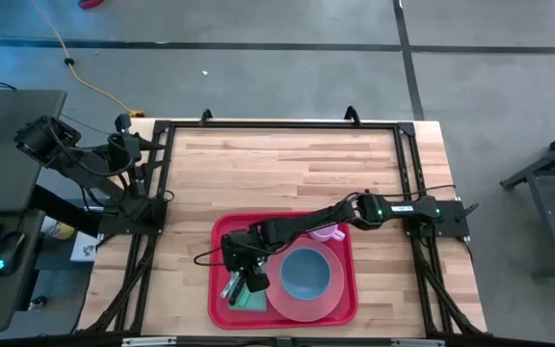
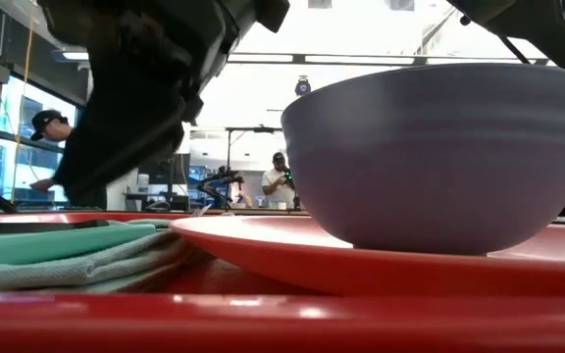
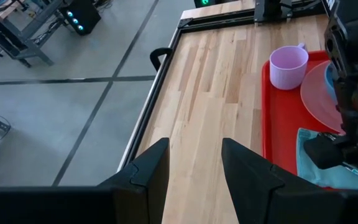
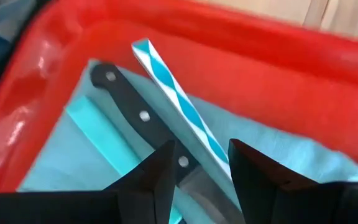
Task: Set up tray
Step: Adjust the silverwares on top of the light blue table napkin, then return to Home Position
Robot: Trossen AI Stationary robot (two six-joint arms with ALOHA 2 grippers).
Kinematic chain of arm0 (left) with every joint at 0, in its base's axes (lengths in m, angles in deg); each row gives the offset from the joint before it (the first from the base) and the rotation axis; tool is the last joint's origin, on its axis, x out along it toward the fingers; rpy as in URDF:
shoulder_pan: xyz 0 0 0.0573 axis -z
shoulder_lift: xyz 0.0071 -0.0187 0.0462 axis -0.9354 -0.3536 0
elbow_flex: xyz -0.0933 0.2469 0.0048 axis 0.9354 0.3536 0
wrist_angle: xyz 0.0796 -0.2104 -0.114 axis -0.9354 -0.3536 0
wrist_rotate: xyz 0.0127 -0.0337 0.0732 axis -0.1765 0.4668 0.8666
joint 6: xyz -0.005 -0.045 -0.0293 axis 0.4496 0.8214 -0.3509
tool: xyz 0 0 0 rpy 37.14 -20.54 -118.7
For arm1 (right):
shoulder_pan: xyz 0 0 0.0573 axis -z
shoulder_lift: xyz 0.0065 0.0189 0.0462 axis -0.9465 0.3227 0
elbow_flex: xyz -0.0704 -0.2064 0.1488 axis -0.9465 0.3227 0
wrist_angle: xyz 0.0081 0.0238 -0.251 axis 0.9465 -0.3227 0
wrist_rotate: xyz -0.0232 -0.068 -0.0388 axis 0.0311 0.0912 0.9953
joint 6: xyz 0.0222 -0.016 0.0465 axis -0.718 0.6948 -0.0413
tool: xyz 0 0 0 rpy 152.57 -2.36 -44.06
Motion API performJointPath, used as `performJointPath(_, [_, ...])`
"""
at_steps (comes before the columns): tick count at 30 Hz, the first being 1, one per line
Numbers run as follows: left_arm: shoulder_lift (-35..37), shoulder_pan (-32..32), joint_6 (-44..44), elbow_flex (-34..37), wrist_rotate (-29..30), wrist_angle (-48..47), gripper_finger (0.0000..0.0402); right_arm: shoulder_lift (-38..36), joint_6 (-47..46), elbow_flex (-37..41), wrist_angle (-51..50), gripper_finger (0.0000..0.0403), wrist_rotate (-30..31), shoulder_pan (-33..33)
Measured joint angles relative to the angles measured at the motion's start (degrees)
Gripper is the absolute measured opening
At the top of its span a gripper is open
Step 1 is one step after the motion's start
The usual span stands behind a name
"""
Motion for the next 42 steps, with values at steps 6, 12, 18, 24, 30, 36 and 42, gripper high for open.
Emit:
performJointPath(6, [0.02, -0.01, 0.02, 0.00, 0.00, 0.00, 0.0177, 1.72, -0.28, -0.07, -0.33, 0.0129, -1.61, 0.01])
performJointPath(12, [0.01, -0.01, 0.02, 0.00, -0.04, 0.00, 0.0177, 2.33, -0.31, -0.24, -2.85, 0.0129, -2.75, 0.08])
performJointPath(18, [0.00, -0.01, 0.04, 0.00, -1.11, -0.02, 0.0177, 2.09, 3.64, -0.29, -8.82, 0.0129, -3.23, -0.28])
performJointPath(24, [0.01, -0.02, 0.07, 0.00, -1.19, -0.01, 0.0177, 2.06, 6.18, -0.24, -11.72, 0.0129, -3.30, -0.60])
performJointPath(30, [0.00, -0.02, 0.18, 0.00, -1.27, -0.02, 0.0177, 0.75, 5.20, 0.11, -7.75, 0.0129, -1.22, -0.67])
performJointPath(36, [0.01, -0.01, 0.15, 0.00, -1.28, -0.02, 0.0177, -2.77, 1.36, 0.18, 1.64, 0.0129, 1.79, 0.08])
performJointPath(42, [0.00, -0.02, 0.04, 0.00, -1.29, -0.13, 0.0177, -6.63, -2.76, 0.18, 8.49, 0.0129, 4.38, 0.60])
